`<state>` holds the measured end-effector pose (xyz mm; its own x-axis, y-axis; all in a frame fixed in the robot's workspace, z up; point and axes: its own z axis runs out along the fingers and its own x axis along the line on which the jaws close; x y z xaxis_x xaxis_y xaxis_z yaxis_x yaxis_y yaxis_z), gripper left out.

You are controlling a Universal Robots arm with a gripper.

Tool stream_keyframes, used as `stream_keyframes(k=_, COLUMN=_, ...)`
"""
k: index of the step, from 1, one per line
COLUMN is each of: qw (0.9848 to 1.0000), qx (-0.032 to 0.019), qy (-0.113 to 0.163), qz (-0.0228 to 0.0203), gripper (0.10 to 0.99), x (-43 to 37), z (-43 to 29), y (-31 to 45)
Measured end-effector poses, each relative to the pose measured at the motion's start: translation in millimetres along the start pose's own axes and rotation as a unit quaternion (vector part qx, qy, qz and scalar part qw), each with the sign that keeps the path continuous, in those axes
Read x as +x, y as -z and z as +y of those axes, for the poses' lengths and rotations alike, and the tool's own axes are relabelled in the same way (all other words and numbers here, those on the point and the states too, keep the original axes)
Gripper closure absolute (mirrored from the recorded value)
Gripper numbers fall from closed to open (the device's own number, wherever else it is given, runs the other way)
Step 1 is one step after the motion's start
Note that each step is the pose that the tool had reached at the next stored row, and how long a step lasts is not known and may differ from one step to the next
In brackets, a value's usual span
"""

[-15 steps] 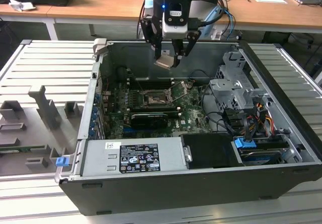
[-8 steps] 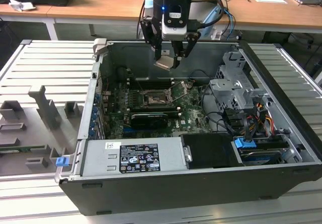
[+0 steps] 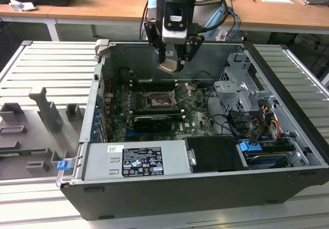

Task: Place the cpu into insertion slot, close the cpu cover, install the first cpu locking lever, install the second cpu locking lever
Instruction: 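Place the cpu into insertion slot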

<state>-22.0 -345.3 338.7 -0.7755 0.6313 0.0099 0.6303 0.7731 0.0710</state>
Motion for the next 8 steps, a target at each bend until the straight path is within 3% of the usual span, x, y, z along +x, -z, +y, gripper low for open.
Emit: stream_keyframes(k=8, qw=0.9977, qx=-0.0006, qy=-0.068, qz=-0.0049, gripper=0.545, x=0.0, z=-0.3, y=-3.7)
